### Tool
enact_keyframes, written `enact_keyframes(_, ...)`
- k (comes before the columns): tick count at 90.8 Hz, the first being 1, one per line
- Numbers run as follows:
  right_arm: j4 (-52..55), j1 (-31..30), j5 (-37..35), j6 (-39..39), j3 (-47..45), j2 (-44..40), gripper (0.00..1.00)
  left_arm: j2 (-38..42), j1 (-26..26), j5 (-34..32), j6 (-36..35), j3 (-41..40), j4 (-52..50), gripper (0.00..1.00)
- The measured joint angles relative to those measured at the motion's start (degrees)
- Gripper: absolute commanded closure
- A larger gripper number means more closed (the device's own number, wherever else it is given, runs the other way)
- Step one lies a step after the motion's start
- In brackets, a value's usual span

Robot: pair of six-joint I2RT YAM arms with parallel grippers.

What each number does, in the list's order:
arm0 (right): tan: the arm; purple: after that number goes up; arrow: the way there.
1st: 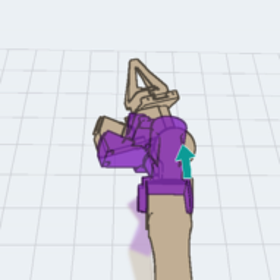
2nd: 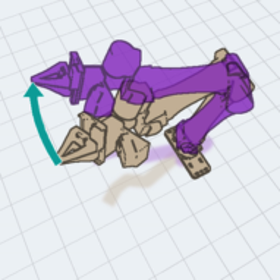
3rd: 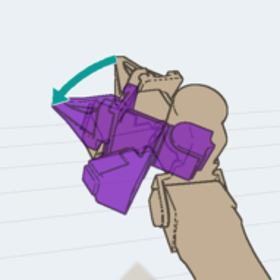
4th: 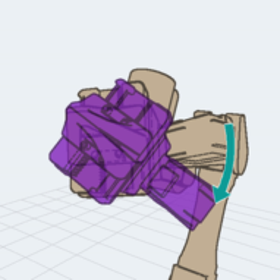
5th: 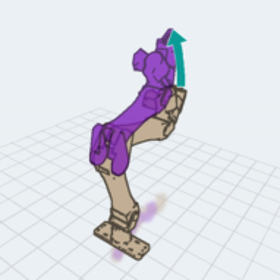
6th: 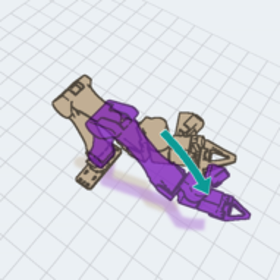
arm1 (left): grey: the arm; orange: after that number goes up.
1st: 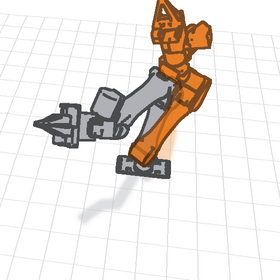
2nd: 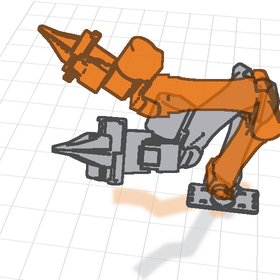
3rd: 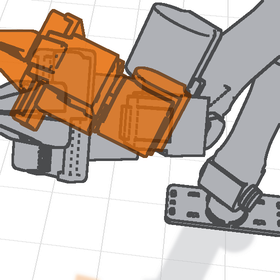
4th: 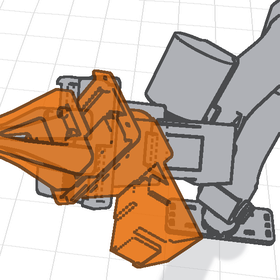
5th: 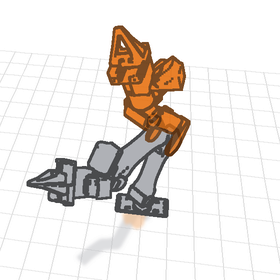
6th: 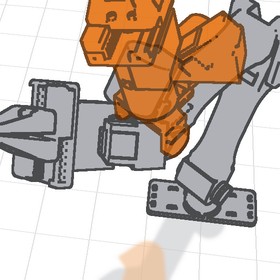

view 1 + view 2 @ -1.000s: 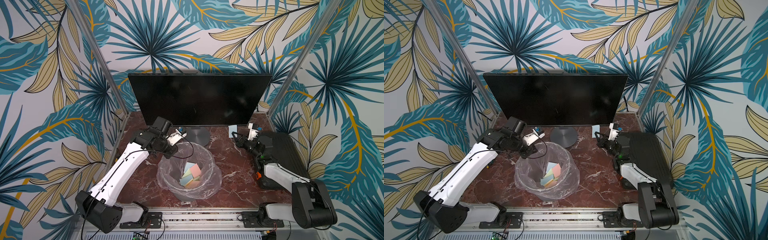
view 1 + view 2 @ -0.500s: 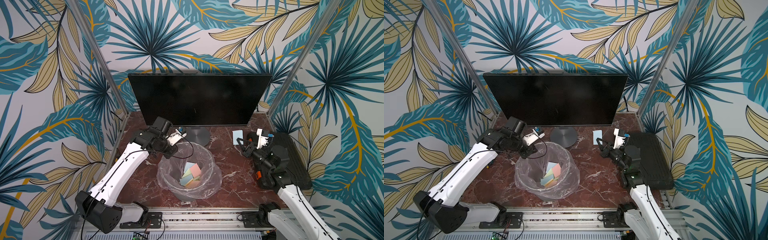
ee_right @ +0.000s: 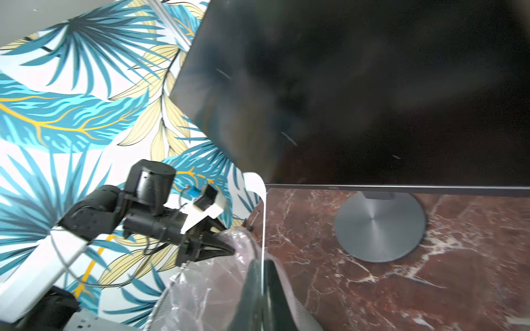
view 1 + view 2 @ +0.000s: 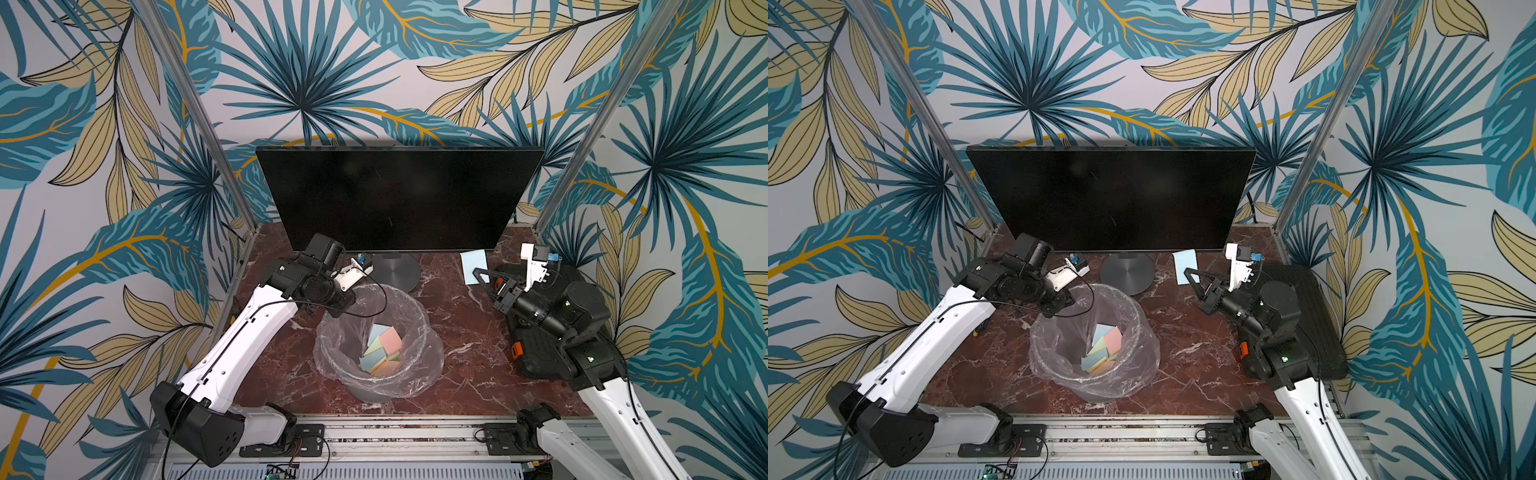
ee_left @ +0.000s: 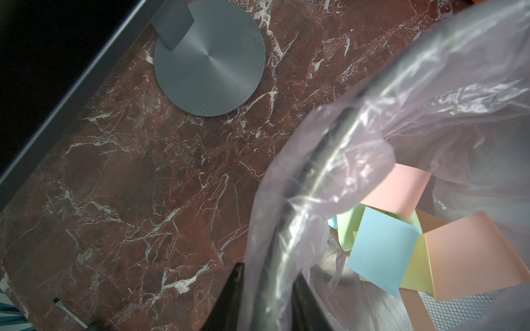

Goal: Remove the sticky note from the monitor
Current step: Place the sticky note in the trash bin.

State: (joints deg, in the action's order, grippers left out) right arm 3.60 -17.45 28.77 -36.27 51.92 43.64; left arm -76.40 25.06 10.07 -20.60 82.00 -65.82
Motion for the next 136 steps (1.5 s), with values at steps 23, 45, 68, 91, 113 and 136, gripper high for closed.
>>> enact_keyframes(23,11.0,-18.8,-4.9,8.5,11.8,9.9,1.0,0.0,0.0,0.0,0.1,0.0,0.0,0.73)
enact_keyframes(45,19.5,-32.6,-8.6,17.4,16.4,21.8,1.0,0.2,0.0,0.0,0.5,0.0,0.0,0.69)
enact_keyframes(68,23.4,-38.0,-10.4,22.5,21.4,30.1,0.55,0.6,0.0,0.0,0.7,0.0,0.0,0.6)
enact_keyframes(91,23.3,-39.2,-12.5,24.1,22.8,31.6,0.37,0.7,0.0,-0.5,0.6,0.0,0.5,0.36)
enact_keyframes(113,23.0,-39.2,-14.0,24.3,23.5,32.1,0.33,1.1,0.0,-0.3,-0.3,2.6,0.1,0.07)
enact_keyframes(136,21.9,-39.2,-15.7,24.3,23.7,32.7,0.33,3.0,0.0,1.6,-1.6,9.6,-2.6,0.0)
